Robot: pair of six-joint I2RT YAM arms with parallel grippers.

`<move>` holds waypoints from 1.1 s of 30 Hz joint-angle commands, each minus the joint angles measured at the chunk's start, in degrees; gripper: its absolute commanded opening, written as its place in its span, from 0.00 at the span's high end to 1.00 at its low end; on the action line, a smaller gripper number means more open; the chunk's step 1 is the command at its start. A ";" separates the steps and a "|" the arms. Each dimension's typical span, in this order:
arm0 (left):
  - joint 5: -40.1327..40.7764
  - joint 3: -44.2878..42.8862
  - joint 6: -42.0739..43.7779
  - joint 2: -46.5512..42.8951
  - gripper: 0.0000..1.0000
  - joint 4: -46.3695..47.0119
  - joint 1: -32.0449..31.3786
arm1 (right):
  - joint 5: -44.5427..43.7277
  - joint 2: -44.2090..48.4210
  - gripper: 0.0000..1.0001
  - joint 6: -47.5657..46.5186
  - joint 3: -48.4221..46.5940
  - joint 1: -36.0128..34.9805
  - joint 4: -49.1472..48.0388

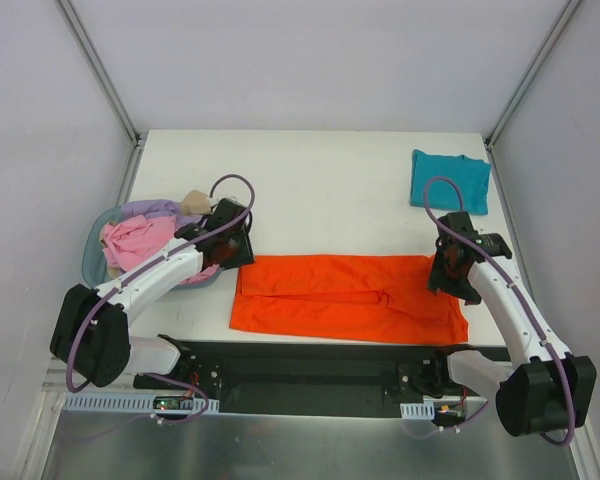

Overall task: Fold and stack the t-shirts
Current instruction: Fold the other side of the tshirt into a rectangle, then rotate the tshirt 90 degrees

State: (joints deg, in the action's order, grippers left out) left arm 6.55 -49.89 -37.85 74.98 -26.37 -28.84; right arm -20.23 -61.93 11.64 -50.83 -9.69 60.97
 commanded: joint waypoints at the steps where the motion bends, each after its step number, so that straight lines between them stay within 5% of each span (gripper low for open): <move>1: 0.14 -2.66 -1.53 0.16 0.66 0.27 -2.97 | -1.13 -0.21 0.28 1.10 -1.99 -0.33 2.14; 2: -0.13 -3.98 -1.36 0.69 0.64 0.27 -3.50 | -0.52 -0.12 0.01 0.93 -2.08 -0.24 1.96; 6: -2.23 -7.94 -0.56 4.99 0.45 0.97 -6.05 | 3.34 0.32 0.03 0.23 -2.08 -0.24 -1.28; 8: -3.64 -10.13 0.05 6.57 0.25 1.41 -7.72 | 5.80 0.50 0.03 -0.30 -1.73 -0.24 -2.95; 9: -4.08 -10.75 0.05 8.24 0.02 1.67 -8.24 | 6.34 0.50 0.03 -0.39 -1.56 -0.24 -4.79; 17: -10.06 -12.78 -0.82 15.54 0.01 4.92 -11.32 | 19.68 -5.64 0.03 0.84 -2.77 1.34 -19.38; 33: -9.01 -1.44 -3.90 18.27 0.01 6.86 -10.19 | 19.70 -35.78 0.03 2.95 -6.30 9.60 -25.37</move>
State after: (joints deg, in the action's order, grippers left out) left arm -3.40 -53.41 -39.90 92.79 -19.66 -39.66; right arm -0.82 -92.68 13.10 -53.91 -0.80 36.58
